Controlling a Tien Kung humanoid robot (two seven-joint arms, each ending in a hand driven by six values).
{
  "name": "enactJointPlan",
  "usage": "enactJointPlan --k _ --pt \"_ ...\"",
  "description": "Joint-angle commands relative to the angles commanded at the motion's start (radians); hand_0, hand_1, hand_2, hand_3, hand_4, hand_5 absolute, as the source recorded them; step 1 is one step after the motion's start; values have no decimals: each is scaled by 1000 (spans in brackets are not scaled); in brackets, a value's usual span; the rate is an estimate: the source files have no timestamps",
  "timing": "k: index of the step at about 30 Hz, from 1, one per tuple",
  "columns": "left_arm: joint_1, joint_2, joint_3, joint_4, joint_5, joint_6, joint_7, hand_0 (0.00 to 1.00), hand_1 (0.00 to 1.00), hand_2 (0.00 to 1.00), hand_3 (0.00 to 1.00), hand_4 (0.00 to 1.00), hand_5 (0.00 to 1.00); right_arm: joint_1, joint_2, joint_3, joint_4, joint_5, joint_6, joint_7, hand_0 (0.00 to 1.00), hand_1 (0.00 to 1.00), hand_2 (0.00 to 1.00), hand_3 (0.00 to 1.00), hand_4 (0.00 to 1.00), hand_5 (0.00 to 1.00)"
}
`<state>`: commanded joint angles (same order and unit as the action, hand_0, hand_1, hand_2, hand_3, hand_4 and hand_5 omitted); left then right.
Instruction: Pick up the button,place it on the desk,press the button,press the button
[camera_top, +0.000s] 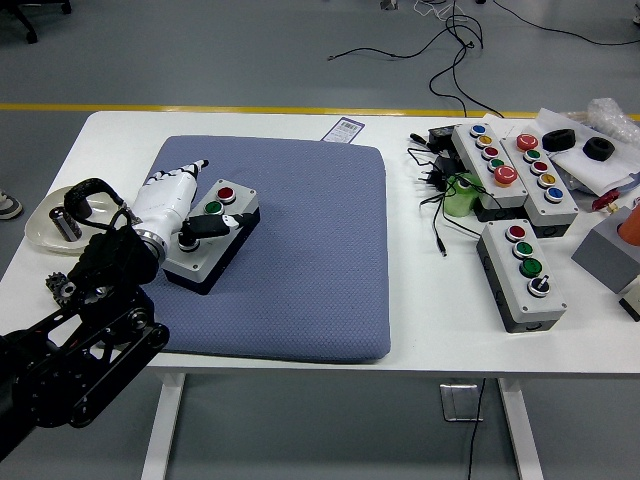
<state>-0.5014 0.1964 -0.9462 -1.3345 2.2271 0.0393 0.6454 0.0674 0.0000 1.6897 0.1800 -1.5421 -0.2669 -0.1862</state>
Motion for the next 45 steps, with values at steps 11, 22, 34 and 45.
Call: enactJointPlan --k 11,22,34,45 --pt "-16 -93 -55 164 42 -40 0 879 998 998 998 993 564 1 0 3 0 -1 -1 1 548 645 698 617 292 128" --pt "-35 -136 -104 229 42 -48 0 538 597 998 998 864 25 3 0 0 0 9 -4 2 545 645 695 616 292 128" --pt "-24 -120 -76 245 42 -75 0 23 58 192 904 845 2 1 0 3 0 7 -6 2 544 643 695 615 291 127" --pt "-32 -53 -46 215 42 117 0 12 2 2 368 885 15 2 0 3 0 8 -8 2 544 643 694 615 292 129"
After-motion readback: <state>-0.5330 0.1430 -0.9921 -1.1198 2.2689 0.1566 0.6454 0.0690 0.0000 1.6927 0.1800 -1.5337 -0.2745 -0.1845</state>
